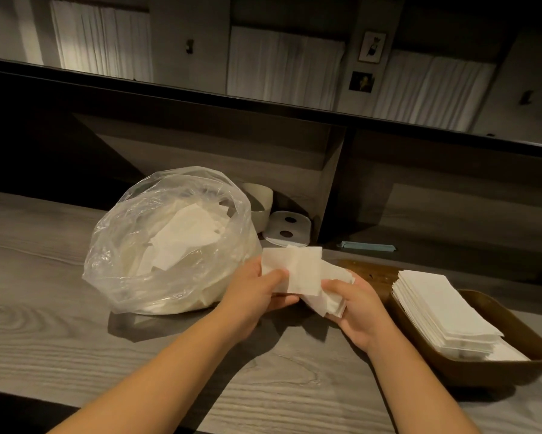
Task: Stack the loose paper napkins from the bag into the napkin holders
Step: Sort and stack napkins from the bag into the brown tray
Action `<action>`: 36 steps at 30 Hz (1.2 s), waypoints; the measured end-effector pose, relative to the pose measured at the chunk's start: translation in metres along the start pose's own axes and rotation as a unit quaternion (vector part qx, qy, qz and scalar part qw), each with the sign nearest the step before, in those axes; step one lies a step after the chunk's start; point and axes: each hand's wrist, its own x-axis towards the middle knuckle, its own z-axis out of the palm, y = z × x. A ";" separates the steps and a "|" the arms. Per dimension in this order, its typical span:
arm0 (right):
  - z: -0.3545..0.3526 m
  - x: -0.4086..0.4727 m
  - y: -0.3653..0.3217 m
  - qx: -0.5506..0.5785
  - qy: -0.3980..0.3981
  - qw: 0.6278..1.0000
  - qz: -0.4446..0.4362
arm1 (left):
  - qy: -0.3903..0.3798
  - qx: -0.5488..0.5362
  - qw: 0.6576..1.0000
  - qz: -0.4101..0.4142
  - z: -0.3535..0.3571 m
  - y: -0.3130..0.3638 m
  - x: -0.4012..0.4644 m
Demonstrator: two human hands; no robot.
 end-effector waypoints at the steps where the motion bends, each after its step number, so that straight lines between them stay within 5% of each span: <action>1: 0.000 -0.001 0.000 0.004 -0.009 1.000 0.003 | 0.017 0.008 1.000 0.004 0.000 -0.003 0.003; 5: 0.002 -0.005 0.002 0.028 -0.055 0.998 0.003 | 0.033 0.039 0.998 0.020 -0.003 -0.006 0.006; 9: 0.001 -0.003 0.006 -0.107 -0.041 0.992 -0.059 | 0.009 0.086 0.995 0.045 -0.007 -0.007 0.007; 13: -0.008 -0.001 0.004 -0.115 -0.040 0.986 -0.110 | 0.047 0.277 0.951 0.132 -0.017 -0.012 0.016; 20: -0.015 0.004 0.006 -0.238 -0.087 0.961 -0.107 | -0.078 0.377 0.916 0.117 -0.029 -0.012 0.019; 27: -0.013 -0.001 0.008 -0.201 -0.157 0.958 -0.132 | -0.224 0.364 0.890 0.160 -0.026 -0.011 0.007; 32: -0.017 0.002 0.008 -0.175 -0.075 0.964 -0.184 | -0.089 0.354 0.900 0.239 -0.036 -0.017 0.017; 36: -0.015 0.003 0.010 -0.208 -0.098 0.960 -0.158 | -0.087 0.379 0.898 0.207 -0.036 -0.017 0.016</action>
